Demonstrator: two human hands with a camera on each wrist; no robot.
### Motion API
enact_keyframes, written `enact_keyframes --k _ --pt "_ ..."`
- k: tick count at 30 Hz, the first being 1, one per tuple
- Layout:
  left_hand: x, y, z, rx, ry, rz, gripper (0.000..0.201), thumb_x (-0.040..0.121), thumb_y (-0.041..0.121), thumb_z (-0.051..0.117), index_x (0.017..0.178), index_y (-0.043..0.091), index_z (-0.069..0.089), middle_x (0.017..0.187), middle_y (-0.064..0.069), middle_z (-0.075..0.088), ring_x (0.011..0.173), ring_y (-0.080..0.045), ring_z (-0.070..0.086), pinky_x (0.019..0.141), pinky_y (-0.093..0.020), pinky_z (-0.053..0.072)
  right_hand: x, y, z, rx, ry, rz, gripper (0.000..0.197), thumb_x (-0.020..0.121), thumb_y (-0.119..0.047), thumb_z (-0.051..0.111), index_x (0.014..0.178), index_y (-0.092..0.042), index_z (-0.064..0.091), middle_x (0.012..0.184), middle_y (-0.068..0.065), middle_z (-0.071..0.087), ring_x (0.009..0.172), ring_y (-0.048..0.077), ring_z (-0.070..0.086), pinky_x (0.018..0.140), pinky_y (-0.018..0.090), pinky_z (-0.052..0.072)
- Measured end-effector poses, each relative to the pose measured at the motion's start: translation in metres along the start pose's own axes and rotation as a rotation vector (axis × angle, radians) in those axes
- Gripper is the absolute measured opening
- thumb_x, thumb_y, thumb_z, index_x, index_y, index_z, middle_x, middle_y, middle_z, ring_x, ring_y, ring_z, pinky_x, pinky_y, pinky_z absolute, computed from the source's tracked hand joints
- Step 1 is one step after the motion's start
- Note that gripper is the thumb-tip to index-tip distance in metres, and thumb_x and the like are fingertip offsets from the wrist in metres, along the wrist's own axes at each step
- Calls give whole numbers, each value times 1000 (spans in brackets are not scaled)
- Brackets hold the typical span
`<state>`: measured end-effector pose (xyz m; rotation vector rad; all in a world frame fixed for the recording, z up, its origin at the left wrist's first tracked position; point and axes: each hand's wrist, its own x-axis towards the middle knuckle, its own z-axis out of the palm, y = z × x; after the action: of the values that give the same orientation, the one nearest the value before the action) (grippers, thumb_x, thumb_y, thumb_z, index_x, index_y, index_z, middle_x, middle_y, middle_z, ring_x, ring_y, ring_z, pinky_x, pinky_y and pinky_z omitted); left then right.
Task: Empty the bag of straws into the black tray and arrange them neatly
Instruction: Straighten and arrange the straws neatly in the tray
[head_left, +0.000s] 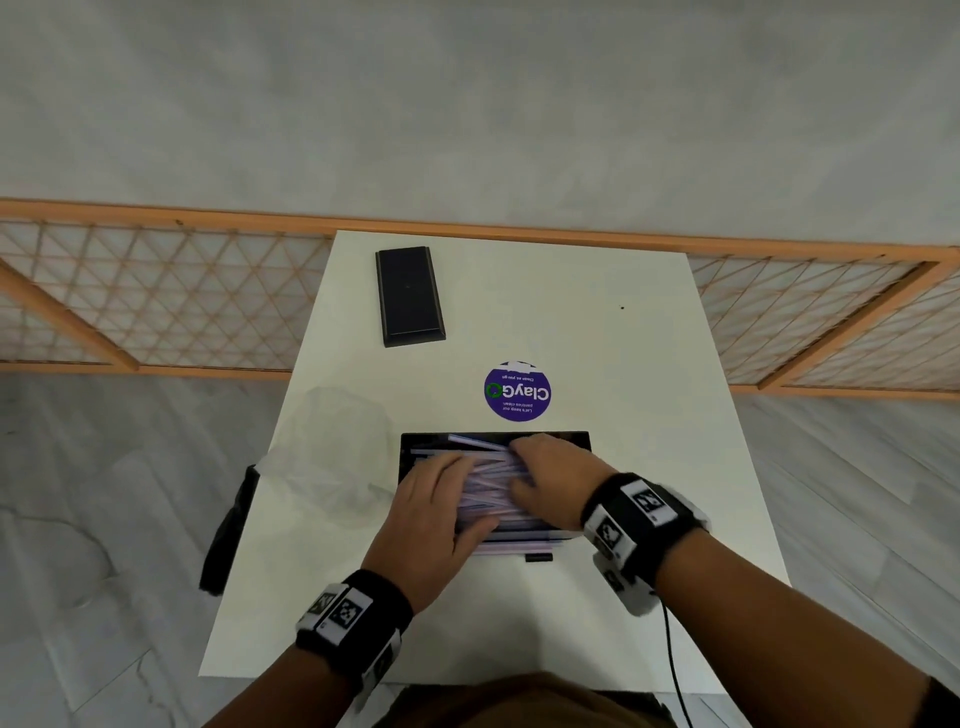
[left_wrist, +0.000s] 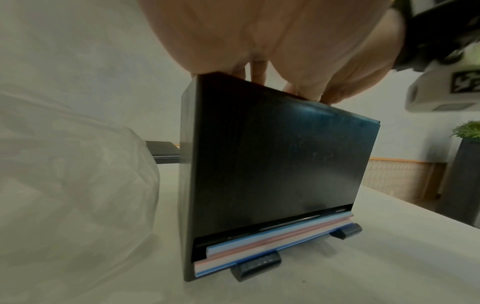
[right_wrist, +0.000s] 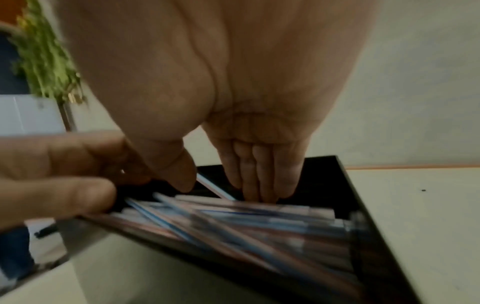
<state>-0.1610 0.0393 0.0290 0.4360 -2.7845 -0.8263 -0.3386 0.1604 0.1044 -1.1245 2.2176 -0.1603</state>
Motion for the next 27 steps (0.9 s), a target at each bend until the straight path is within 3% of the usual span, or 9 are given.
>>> enact_keyframes --k 5,9,12,14,16,20,23,25,27 --pt "4 -3 0 113 -20 31 75 98 65 44 150 11 45 157 -9 41 148 -28 37 123 -55 28 19 -2 10 -103 -138 11 48 77 -55 54 108 -18 61 110 6 66 97 27 63 86 37 54" --pt "8 -8 1 218 -95 86 76 101 65 36 155 12 39 162 -9 37 153 -28 29 125 -57 21 24 -13 4 -77 -212 31 48 78 -60 56 104 -21 65 102 3 69 91 24 64 86 39 55" --pt "9 -13 4 258 -104 114 76 101 66 36 153 12 43 158 -8 44 150 -27 35 125 -57 21 28 -20 -5 -64 -273 25 51 72 -68 52 95 -25 69 93 0 71 86 21 66 87 42 57" --pt "9 -14 5 244 -89 116 76 101 66 39 152 11 44 155 -8 48 148 -26 39 125 -57 22 32 -22 -10 -102 -273 11 62 69 -74 49 102 -26 68 99 -1 71 89 21 66 88 42 56" --pt "10 -14 6 221 -77 102 77 99 67 39 152 11 44 154 -8 49 147 -25 39 126 -55 21 28 -29 -16 -175 -245 -11 60 73 -70 53 109 -24 64 101 -1 69 89 22 65 88 41 57" --pt "11 -13 6 181 -72 76 80 96 66 41 154 10 42 154 -8 48 147 -24 39 128 -49 16 13 -50 -25 -365 -272 -111 40 96 -44 52 110 -8 61 102 9 67 89 27 62 82 36 54" --pt "10 -13 8 173 -59 85 81 97 67 41 153 8 44 153 -10 50 146 -26 41 127 -50 18 11 -55 -23 -304 -292 -114 39 98 -41 50 112 -8 63 106 15 70 97 33 66 87 39 54" --pt "10 -14 9 180 -50 80 82 97 68 40 152 8 44 153 -10 50 146 -26 41 127 -50 19 22 -48 -17 -276 -326 -101 46 94 -51 52 111 -10 65 104 14 71 95 32 66 89 39 54" --pt "10 -13 9 190 -50 72 83 97 69 38 153 8 43 154 -10 49 146 -25 40 127 -50 19 37 -37 -9 -197 -283 -41 63 75 -73 53 106 -19 68 99 5 72 90 25 67 90 42 55"
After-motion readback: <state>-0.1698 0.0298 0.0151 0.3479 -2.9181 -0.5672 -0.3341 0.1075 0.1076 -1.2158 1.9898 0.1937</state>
